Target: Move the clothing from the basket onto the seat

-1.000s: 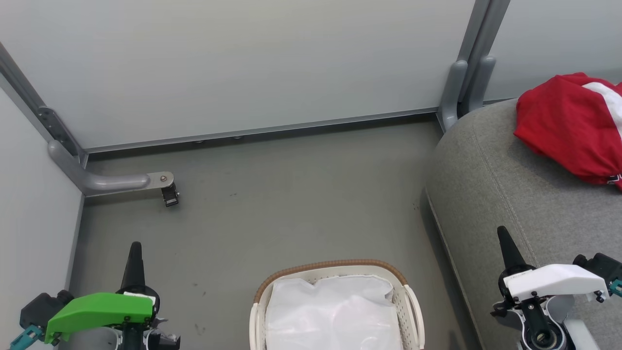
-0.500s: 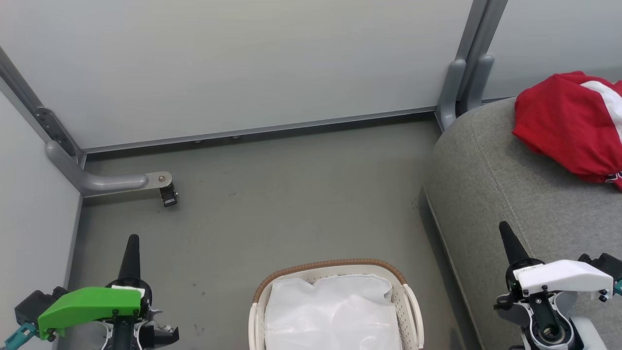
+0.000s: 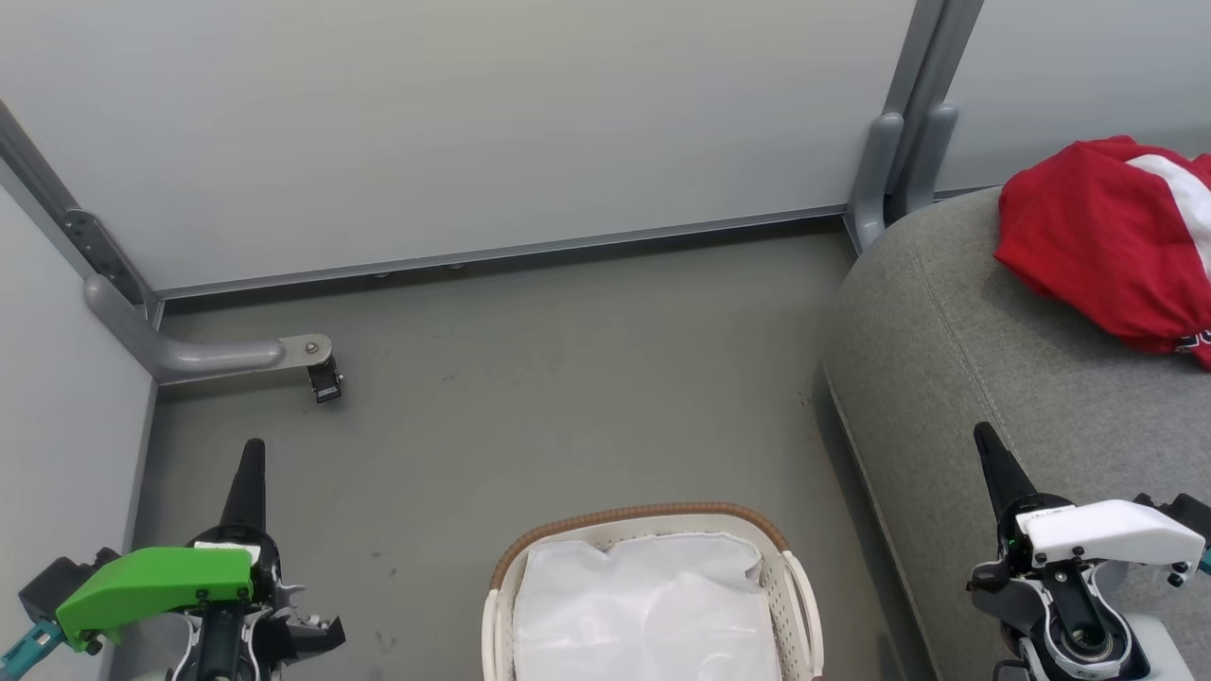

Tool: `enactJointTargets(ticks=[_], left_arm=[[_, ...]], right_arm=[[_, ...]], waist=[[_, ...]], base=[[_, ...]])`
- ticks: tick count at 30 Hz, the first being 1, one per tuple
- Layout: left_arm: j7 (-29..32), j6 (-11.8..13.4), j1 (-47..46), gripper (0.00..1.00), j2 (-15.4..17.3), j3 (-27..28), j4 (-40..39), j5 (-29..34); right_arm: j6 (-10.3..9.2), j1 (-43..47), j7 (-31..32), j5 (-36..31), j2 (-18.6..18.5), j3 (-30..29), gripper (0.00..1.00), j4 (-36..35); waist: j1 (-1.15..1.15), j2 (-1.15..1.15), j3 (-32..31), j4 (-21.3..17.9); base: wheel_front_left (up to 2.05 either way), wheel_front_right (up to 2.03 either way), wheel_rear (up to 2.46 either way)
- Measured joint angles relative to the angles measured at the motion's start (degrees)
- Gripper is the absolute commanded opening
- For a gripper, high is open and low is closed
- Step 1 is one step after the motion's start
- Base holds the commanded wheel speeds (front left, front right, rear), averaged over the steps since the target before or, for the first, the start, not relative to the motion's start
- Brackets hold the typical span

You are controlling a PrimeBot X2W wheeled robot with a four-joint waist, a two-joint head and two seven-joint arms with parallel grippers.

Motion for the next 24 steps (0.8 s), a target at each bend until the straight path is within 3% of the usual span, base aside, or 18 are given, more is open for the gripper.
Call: enactJointTargets(ticks=[24], left_arm=[[2.6, 0.4, -1.4, 0.00, 0.0, 1.4, -1.0, -8.9]], right_arm=[[-0.01, -0.5, 1.9, 10.7, -0.8, -0.3, 0.00, -0.6]], waist=[[0.00, -0.01, 0.2, -0.4]], base=[[0.00, 0.00, 0.00]])
